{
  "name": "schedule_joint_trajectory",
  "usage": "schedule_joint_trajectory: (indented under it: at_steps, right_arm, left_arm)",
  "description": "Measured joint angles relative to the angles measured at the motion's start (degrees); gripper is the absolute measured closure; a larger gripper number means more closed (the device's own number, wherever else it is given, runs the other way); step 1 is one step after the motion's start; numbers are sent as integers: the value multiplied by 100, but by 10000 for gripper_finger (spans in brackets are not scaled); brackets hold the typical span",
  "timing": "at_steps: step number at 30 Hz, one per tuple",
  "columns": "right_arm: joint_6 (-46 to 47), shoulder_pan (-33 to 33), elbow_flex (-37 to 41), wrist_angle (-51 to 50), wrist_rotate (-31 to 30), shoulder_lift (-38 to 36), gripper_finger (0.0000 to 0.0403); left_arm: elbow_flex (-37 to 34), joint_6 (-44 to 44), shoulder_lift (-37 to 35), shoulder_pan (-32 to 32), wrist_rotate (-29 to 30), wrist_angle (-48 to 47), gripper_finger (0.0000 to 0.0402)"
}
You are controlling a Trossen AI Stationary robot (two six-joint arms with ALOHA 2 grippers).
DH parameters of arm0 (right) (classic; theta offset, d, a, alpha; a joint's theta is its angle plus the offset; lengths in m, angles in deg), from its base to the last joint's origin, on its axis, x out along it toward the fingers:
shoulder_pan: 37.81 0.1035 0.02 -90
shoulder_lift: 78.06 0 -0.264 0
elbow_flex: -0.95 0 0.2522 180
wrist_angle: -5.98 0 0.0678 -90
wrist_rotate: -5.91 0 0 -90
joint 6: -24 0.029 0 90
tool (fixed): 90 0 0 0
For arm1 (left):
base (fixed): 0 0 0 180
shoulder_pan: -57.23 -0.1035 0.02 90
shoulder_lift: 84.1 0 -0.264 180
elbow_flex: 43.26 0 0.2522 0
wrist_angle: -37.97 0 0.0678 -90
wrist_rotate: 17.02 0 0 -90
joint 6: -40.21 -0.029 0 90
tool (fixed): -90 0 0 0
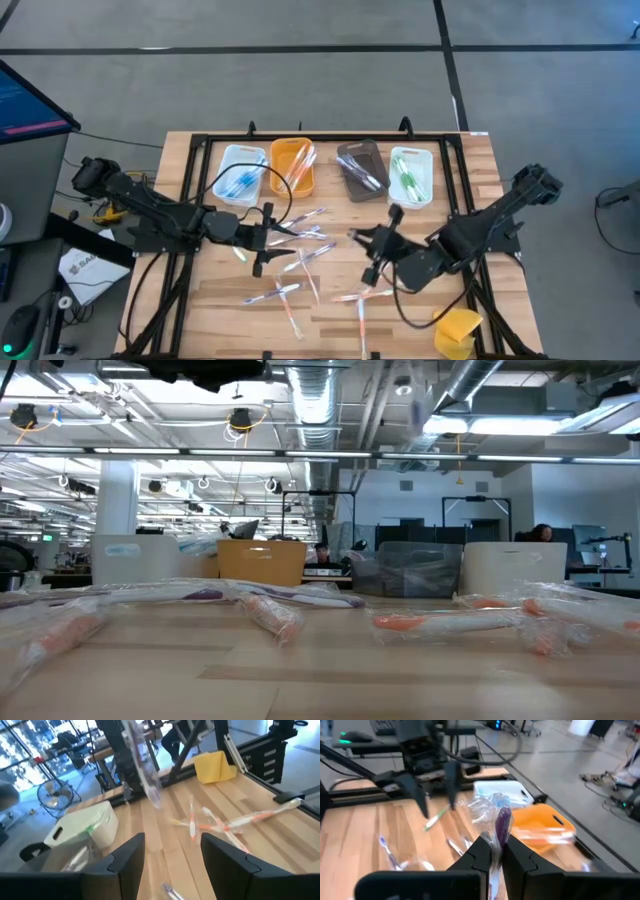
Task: Pick & Place Toothbrushes
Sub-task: Put the violet toothbrush into the gray bin
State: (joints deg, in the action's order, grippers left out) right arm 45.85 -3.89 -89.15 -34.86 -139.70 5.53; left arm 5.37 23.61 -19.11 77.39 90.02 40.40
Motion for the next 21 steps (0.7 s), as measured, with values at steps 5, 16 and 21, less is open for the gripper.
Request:
schedule_joint_trajectory:
  at_steps: [5,16,21]
  right_arm:
    - [625,-272,0,-976,202,-557,384]
    - [491,-3063,-2,-1511,2747,-1271,384]
    - [-67,-4519,0,-1470,4037,-937,384]
  left_arm:
    - [0,188,0,0,243,-277,214]
    - [2,1278,-240,0,446,-1441,217]
    - [4,2060,-553,0,437,-1943,221]
